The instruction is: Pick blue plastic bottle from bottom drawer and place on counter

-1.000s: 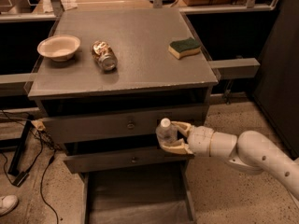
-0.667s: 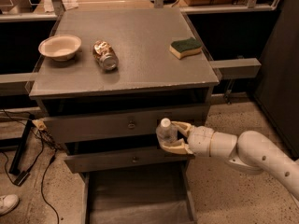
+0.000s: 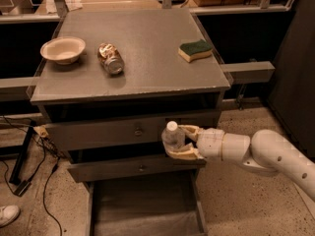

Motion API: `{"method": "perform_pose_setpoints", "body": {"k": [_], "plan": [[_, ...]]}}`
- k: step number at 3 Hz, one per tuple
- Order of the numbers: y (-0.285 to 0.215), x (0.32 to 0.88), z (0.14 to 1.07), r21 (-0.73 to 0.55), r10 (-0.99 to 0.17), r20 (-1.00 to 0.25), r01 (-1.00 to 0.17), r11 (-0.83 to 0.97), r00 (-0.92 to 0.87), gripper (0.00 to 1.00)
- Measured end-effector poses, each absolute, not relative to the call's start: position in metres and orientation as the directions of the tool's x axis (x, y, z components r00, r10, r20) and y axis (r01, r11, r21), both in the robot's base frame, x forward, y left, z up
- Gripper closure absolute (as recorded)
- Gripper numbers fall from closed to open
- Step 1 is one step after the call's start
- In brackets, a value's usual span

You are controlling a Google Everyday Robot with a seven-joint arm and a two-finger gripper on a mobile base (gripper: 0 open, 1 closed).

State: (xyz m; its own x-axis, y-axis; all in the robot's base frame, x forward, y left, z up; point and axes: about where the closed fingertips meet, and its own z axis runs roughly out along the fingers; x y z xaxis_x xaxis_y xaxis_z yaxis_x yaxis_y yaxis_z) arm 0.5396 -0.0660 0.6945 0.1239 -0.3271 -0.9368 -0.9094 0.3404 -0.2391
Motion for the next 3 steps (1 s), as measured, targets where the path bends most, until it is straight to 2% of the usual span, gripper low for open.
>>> {"method": "perform_pose_setpoints", "body": {"k": [3], "plan": [[-0.074, 0.539, 0.75, -0.312, -0.354, -0.916, -0.889, 0.334, 0.189, 1.0]]}}
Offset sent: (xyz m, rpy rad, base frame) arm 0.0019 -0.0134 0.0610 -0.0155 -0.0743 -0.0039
